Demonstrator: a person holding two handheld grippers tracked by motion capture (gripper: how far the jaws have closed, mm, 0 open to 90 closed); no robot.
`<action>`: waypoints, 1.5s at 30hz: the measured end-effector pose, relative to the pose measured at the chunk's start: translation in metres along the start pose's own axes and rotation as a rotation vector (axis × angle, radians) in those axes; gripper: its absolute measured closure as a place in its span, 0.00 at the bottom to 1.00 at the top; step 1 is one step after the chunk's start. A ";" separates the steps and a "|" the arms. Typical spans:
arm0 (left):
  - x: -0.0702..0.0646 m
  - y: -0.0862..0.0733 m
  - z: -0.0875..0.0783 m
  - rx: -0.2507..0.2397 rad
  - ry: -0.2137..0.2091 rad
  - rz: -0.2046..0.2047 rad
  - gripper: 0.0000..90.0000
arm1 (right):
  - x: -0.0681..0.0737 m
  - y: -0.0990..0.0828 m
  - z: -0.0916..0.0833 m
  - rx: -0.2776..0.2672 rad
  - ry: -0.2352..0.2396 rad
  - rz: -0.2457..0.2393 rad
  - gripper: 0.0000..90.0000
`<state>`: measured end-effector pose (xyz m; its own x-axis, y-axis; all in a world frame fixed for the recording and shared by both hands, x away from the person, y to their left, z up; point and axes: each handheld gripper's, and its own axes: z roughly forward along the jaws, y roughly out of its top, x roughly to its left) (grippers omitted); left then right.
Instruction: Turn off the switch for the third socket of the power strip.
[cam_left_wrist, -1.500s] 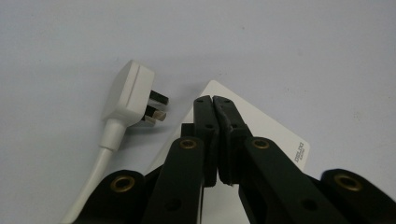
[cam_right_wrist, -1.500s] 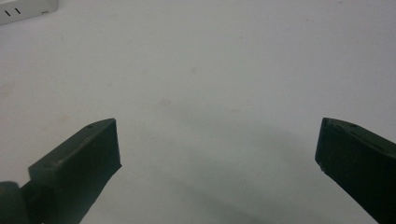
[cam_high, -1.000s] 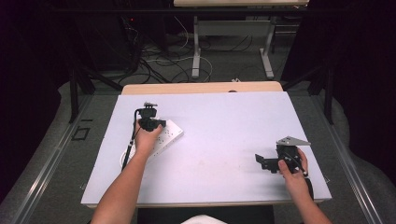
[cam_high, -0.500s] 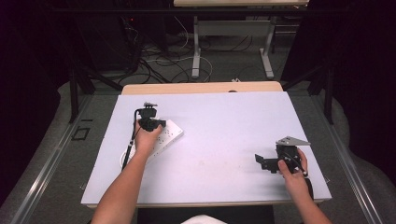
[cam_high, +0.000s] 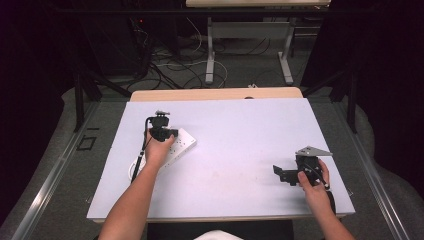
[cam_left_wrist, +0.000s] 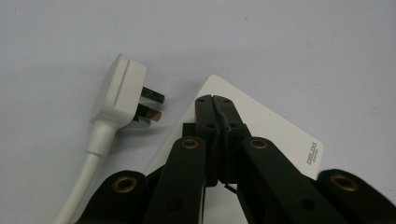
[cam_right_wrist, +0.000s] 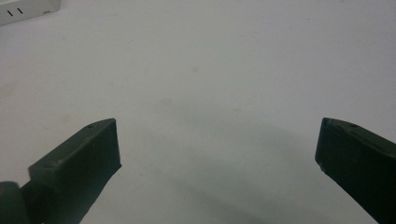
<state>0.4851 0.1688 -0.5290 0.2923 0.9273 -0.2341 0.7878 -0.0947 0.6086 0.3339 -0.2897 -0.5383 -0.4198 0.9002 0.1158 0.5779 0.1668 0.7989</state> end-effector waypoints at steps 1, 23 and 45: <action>0.000 0.000 0.000 0.000 0.000 -0.001 1.00 | -0.001 0.000 0.000 -0.001 0.000 -0.007 0.00; 0.001 0.003 -0.005 -0.001 -0.029 -0.022 0.89 | -0.001 0.000 0.000 -0.003 0.003 -0.008 0.00; -0.006 0.002 -0.008 -0.031 0.012 0.051 0.66 | -0.001 0.000 0.000 -0.001 -0.001 -0.001 0.00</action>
<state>0.4804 0.1660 -0.5199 0.3248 0.9257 -0.1937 0.7547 -0.1303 0.6430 0.3344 -0.2904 -0.5387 -0.4194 0.9006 0.1143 0.5771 0.1673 0.7994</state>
